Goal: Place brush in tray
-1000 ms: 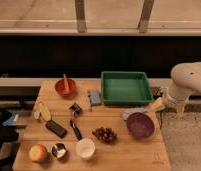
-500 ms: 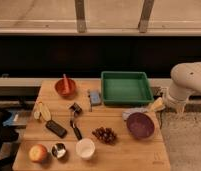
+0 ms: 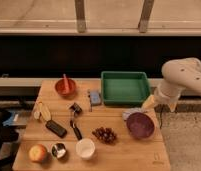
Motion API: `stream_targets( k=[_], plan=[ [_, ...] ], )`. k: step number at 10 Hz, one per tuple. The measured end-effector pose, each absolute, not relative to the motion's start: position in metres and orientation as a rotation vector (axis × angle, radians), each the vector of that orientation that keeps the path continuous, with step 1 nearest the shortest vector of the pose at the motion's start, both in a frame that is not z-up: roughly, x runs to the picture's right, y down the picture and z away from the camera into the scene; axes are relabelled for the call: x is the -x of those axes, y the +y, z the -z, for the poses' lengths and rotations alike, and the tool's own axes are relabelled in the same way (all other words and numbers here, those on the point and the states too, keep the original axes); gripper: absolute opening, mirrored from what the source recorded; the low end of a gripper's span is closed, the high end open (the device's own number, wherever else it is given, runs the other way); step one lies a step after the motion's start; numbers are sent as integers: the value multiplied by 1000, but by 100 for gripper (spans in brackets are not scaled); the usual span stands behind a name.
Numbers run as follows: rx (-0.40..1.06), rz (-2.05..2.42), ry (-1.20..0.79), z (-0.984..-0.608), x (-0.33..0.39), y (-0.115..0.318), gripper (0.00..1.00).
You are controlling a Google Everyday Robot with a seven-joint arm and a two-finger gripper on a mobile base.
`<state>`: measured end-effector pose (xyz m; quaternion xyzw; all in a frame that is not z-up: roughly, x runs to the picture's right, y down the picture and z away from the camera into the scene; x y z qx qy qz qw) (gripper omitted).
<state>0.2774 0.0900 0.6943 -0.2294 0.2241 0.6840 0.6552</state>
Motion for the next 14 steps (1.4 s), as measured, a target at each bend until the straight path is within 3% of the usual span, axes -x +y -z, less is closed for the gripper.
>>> stream_targets(
  k=[8, 14],
  plan=[
    [621, -1134, 242, -666, -76, 51, 80],
    [634, -1141, 270, -671, -84, 56, 80]
  ],
)
